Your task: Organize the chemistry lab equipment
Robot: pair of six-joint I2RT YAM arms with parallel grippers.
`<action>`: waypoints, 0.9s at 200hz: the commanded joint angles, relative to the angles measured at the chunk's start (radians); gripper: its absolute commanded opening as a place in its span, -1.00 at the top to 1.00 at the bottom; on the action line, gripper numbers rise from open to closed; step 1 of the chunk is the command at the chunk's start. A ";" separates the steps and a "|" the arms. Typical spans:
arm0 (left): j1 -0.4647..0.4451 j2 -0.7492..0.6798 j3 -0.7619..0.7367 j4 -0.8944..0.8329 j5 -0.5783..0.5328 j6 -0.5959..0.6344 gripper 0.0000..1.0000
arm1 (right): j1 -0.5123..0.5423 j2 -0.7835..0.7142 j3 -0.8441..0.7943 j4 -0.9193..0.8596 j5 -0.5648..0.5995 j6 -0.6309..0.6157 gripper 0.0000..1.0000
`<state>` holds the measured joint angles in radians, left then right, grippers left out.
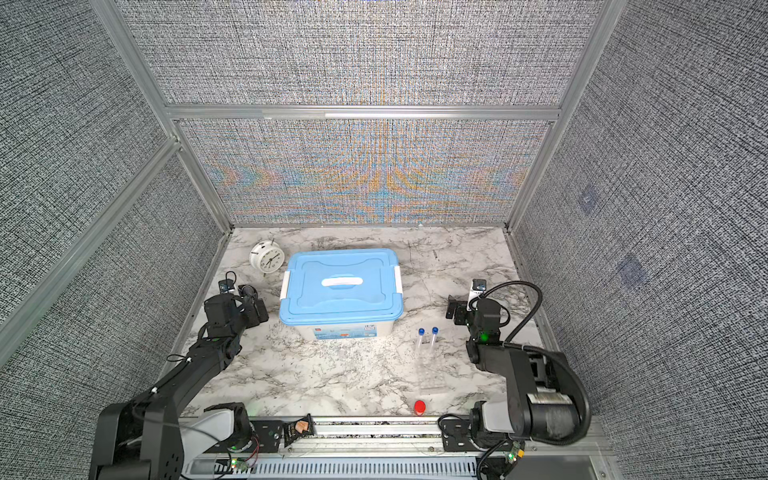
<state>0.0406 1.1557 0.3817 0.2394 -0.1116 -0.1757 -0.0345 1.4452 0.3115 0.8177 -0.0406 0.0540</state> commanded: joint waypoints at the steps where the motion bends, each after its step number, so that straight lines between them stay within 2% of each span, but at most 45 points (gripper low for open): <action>1: 0.000 0.040 -0.036 0.277 -0.007 0.037 -0.98 | 0.002 0.115 0.031 0.177 -0.055 -0.020 -0.98; 18: 0.000 0.049 -0.029 0.301 0.010 0.062 -0.98 | 0.023 0.063 0.074 0.003 -0.022 -0.050 -0.99; 34: -0.001 0.073 -0.002 0.295 0.003 0.075 -0.98 | 0.030 0.106 0.049 0.130 -0.004 -0.042 -0.98; 50: -0.001 0.098 -0.008 0.348 -0.004 0.062 -0.98 | 0.030 0.082 0.061 0.062 -0.004 -0.049 -0.98; 67: 0.000 0.151 -0.025 0.438 -0.006 0.055 -0.98 | 0.030 0.103 0.046 0.127 -0.004 -0.043 -0.99; 81: 0.000 0.240 -0.060 0.593 -0.032 0.058 -0.98 | 0.030 0.090 0.051 0.093 -0.005 -0.049 -0.99; 88: 0.000 0.288 -0.080 0.704 0.006 0.104 -0.98 | 0.030 0.097 0.049 0.110 -0.004 -0.047 -0.99; 106: -0.001 0.413 -0.096 0.893 0.070 0.128 -0.98 | 0.030 0.096 0.047 0.114 -0.003 -0.046 -0.99; 111: 0.000 0.394 -0.078 0.857 0.090 0.130 -0.98 | 0.030 0.098 0.045 0.120 -0.004 -0.045 -0.98; 124: -0.001 0.330 0.003 0.579 0.067 0.094 -0.98 | 0.030 0.096 0.046 0.115 -0.003 -0.046 -0.98; 130: 0.000 0.314 0.012 0.523 0.068 0.091 -0.98 | 0.030 0.097 0.045 0.121 -0.003 -0.046 -0.99; 158: -0.001 0.399 -0.053 0.789 0.085 0.131 -0.98 | 0.030 0.095 0.048 0.114 -0.003 -0.048 -0.98; 180: -0.001 0.355 -0.031 0.681 0.088 0.125 -0.98 | 0.034 0.097 0.061 0.090 -0.010 -0.056 -0.99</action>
<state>0.0410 1.5349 0.3359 0.8948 -0.0433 -0.0597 -0.0059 1.5406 0.3595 0.8948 -0.0559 0.0128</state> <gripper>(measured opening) 0.989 0.991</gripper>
